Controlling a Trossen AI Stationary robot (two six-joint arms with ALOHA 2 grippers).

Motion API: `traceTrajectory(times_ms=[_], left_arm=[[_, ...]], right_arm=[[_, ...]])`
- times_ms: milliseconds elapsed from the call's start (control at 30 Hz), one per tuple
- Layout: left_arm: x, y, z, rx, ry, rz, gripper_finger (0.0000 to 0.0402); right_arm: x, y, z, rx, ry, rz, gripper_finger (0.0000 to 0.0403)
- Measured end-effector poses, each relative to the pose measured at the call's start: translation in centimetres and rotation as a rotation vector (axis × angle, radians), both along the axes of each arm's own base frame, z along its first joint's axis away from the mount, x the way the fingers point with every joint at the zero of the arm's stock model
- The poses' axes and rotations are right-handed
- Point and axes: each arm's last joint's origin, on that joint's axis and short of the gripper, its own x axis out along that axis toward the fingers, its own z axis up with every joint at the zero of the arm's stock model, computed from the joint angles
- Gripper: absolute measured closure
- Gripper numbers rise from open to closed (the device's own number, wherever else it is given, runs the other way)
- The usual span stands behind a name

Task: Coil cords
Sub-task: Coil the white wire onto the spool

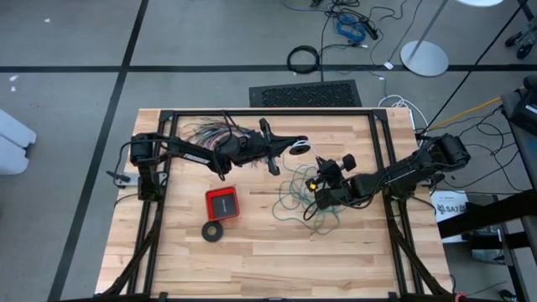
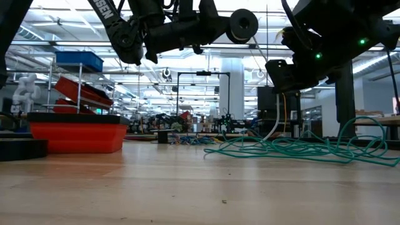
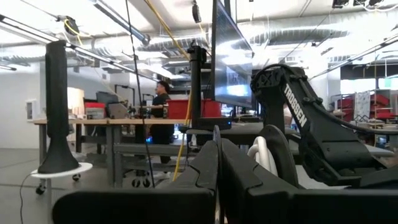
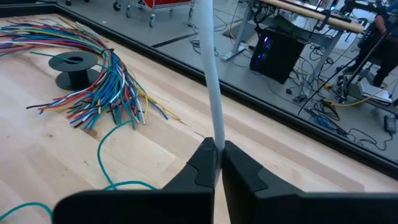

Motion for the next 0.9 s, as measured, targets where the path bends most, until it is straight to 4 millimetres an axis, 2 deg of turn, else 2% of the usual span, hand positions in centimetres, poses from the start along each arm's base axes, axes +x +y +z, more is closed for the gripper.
traceTrajectory(times_ms=[200,433,533,700,900], left_arm=[[0.0,0.0,0.0,0.007,0.002,0.005,0.0393],[0.2,-0.4,0.3,0.01,-0.01,0.023,0.0393],[0.4,-0.6,-0.1,0.056,0.009,0.062,0.0393],[0.9,-0.4,-1.6,0.088,0.063,0.088,0.0393],[1.3,-0.4,-2.9,0.169,0.104,0.104,0.0393]], right_arm=[[0.8,0.3,-0.2,0.064,-0.036,0.046,0.0401],[3.7,-0.1,-0.5,0.104,-0.126,0.163,0.0402],[4.6,-0.4,0.3,0.112,-0.135,0.195,0.0402],[6.2,-0.2,2.7,0.129,-0.13,0.277,0.0403],[7.3,0.0,5.1,0.133,-0.026,0.297,0.0403]])
